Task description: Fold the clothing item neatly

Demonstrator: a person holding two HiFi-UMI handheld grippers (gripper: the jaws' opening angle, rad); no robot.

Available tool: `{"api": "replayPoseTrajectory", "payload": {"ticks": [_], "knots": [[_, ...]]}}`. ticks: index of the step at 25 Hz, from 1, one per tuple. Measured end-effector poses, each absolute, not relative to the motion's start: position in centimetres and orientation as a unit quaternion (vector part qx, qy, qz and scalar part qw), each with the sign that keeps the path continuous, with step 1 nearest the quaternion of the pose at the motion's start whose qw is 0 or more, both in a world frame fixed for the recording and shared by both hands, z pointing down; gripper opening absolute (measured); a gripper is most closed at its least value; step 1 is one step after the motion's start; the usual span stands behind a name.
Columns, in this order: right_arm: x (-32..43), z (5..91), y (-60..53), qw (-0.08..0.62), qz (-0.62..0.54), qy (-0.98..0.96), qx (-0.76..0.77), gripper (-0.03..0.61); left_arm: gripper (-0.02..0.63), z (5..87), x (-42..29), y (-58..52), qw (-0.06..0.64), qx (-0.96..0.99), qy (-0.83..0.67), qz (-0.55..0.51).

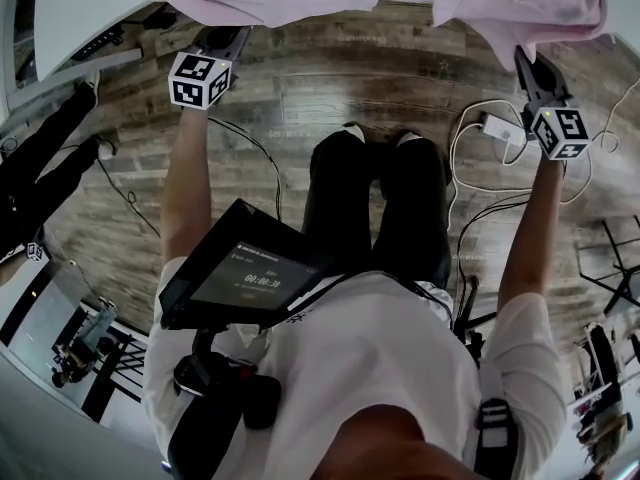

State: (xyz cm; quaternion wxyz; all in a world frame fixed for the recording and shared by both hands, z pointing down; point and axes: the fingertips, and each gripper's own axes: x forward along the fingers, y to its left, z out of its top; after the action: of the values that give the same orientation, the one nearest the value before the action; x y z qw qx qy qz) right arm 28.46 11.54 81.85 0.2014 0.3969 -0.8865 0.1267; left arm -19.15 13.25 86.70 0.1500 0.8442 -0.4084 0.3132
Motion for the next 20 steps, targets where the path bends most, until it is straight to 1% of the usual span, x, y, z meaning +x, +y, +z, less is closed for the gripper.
{"api": "replayPoseTrajectory", "payload": {"ticks": [6, 11, 16, 20], "knots": [[27.5, 74.5, 15.7, 0.229, 0.148, -0.884, 0.378, 0.011, 0.012, 80.1, -17.7, 19.9, 0.21, 0.844, -0.39, 0.302], [27.5, 69.4, 19.7, 0.229, 0.175, -0.891, 0.35, 0.011, 0.012, 73.3, -14.8, 24.9, 0.236, 0.845, -0.387, 0.282], [27.0, 60.4, 22.5, 0.209, 0.176, -0.901, 0.337, 0.011, 0.012, 63.0, -11.8, 28.2, 0.239, 0.859, -0.381, 0.246], [25.5, 52.2, 22.8, 0.195, 0.158, -0.908, 0.336, 0.011, 0.012, 54.8, -11.3, 28.8, 0.228, 0.867, -0.386, 0.218]]}}
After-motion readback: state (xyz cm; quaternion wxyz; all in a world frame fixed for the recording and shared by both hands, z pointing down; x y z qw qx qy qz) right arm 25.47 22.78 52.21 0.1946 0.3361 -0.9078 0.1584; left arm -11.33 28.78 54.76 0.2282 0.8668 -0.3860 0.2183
